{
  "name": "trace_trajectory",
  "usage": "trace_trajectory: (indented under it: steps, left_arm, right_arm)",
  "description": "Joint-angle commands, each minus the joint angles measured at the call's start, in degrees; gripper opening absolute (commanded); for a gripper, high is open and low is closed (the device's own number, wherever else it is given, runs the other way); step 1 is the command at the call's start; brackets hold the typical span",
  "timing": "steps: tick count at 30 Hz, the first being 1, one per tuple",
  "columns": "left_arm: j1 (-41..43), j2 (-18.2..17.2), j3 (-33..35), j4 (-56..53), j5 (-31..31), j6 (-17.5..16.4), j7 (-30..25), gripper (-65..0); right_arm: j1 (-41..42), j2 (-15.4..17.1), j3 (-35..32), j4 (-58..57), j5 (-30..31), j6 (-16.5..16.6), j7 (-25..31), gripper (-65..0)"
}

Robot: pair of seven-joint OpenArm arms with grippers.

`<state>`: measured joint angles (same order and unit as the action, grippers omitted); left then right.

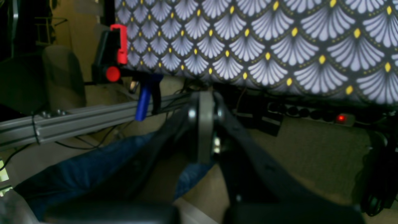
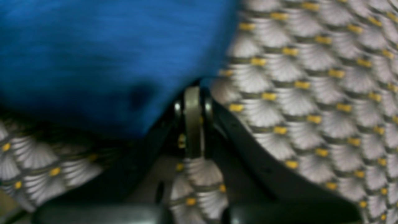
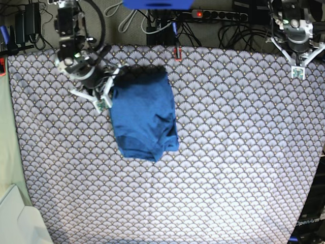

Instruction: Fold the T-shirt properly

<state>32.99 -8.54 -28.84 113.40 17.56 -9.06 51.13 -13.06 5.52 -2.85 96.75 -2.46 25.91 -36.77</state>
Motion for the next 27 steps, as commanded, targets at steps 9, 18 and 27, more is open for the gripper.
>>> trace_trajectory:
  steps: [9,18,27]
  left_arm:
    - [0.37,-0.74,-0.39,0.84,0.59,0.49,-0.63,-64.9]
    - [0.9,-0.83,-0.65,0.84,0.59,0.49,-0.63,-64.9]
    - [5.56,-0.74,-0.21,1.1,-9.78,0.49,-0.63,-64.9]
  right_arm:
    - [-0.96,0.24,-6.6,1.84,0.48,0.33,1.13,-65.0]
    - [-4.74,0.33,-3.35,4.39,0.22,0.24,1.39,-65.0]
    - [-10.02,-0.02,7.56,13.36,0.22,0.15,1.04,-65.0]
